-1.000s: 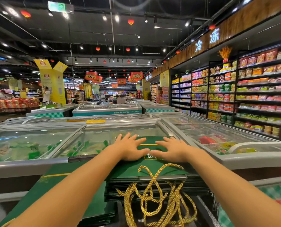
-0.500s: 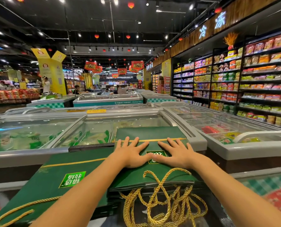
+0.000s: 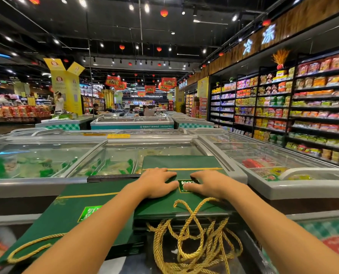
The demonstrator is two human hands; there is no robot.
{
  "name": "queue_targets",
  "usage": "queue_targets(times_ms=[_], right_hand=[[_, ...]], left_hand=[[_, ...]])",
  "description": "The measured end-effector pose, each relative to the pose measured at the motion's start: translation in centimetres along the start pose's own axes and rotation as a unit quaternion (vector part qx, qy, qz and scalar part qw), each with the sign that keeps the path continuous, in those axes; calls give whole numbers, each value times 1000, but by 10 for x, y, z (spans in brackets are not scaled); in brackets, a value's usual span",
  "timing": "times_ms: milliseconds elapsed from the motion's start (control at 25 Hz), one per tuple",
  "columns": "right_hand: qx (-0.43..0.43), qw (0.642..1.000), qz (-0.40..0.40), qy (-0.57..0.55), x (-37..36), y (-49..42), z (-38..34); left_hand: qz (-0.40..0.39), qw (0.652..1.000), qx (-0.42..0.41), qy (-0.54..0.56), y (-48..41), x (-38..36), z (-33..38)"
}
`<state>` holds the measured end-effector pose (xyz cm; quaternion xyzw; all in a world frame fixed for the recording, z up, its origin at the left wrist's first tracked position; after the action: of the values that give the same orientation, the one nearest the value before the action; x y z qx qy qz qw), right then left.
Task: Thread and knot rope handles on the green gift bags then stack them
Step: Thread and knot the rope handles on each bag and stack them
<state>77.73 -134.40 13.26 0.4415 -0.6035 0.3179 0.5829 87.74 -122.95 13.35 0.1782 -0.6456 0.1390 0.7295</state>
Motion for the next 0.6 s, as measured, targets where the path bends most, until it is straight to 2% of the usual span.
queue_targets(times_ms=[120,200,360,480,600], right_hand=[[38,994,98,11,29,13,-36],[86,988,126,-22,39,24,-77],[184,975,122,-38,36,44,-174],[234,963,132,32,18,61,-238],[265,956,101,72,-21,66,-280]], left_hand=[[39,998,-12,55,40,27,-12],[76,995,-9,67,77,39,-27],[129,988,31,80,151,39,-80],[113,989,71,60,200,17,-129],[82,987,125,64,240,-18,-179]])
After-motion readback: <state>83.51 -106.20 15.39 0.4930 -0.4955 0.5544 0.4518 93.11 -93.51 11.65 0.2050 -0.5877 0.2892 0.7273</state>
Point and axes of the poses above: each hand's wrist, its own y-axis away from the middle knuckle, its own x-axis out of the back of the hand, z = x × y, the point moved 9 cm from there along -y, towards the middle knuckle, and after that the axes turned 10 degrees about -z, right-handed, at the moved point
